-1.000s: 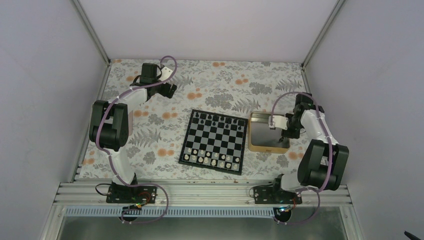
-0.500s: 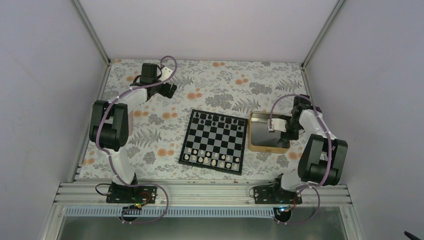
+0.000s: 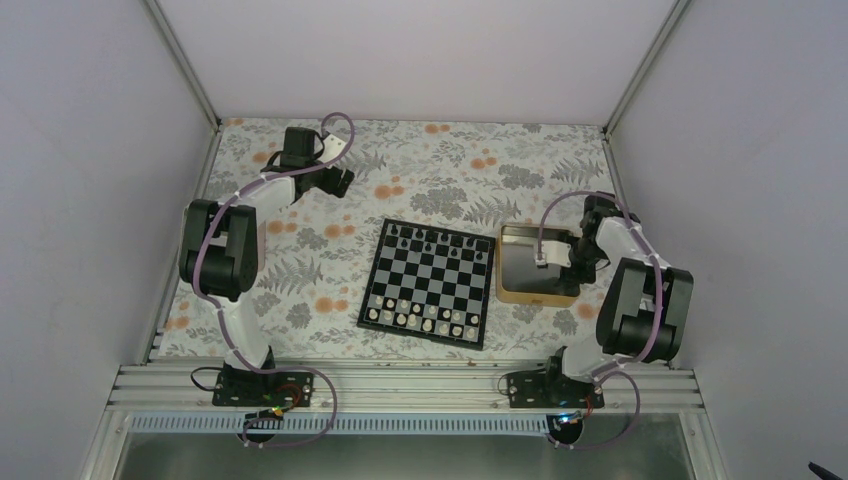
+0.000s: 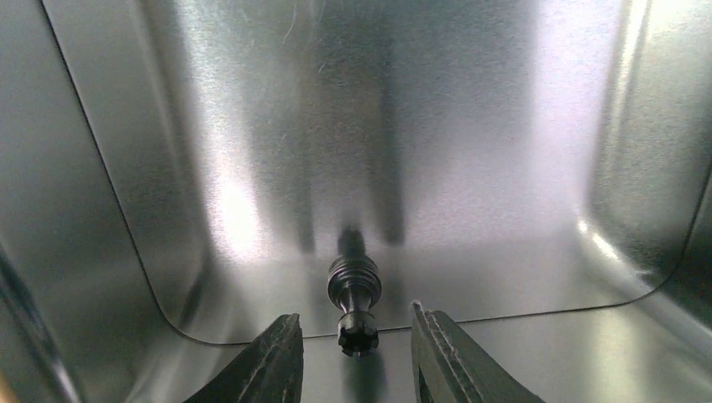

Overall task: Set up the chess pieces on the board
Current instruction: Pick up the chess piece from the storage box, then place the chess piece on the chessboard, then adjust the chess piece on the chessboard.

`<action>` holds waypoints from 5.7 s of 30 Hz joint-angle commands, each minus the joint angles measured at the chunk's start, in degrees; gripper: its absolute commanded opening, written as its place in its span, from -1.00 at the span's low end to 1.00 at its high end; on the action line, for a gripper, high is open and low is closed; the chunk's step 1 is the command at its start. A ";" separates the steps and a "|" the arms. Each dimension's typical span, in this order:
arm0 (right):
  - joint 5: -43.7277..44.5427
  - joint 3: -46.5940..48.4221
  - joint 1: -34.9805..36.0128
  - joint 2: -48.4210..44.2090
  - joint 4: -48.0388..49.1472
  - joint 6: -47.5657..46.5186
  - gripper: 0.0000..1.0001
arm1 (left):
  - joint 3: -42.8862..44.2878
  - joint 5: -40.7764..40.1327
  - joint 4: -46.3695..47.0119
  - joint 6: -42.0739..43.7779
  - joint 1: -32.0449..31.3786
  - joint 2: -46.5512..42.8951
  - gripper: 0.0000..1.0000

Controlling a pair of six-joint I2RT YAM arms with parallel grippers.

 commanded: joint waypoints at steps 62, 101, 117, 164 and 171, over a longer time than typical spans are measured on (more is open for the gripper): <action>-4.90 29.79 32.07 20.25 -8.45 15.88 -0.81 | -0.72 -0.53 1.34 1.30 -0.17 -1.08 1.00; -6.46 31.81 32.30 23.51 -8.13 17.20 -0.51 | -1.16 -1.01 1.93 1.14 -0.04 -1.36 1.00; -5.73 29.15 22.57 15.92 -2.73 25.29 -0.33 | 2.01 2.08 -10.63 14.50 -2.45 -7.40 0.95; -3.51 50.65 52.82 36.91 -12.77 37.44 -0.51 | 2.30 -5.28 -5.49 9.98 -1.93 -3.25 1.00; -3.76 50.77 52.92 37.36 -12.22 37.44 -0.51 | 1.93 -4.61 -5.32 10.00 -1.73 -3.32 1.00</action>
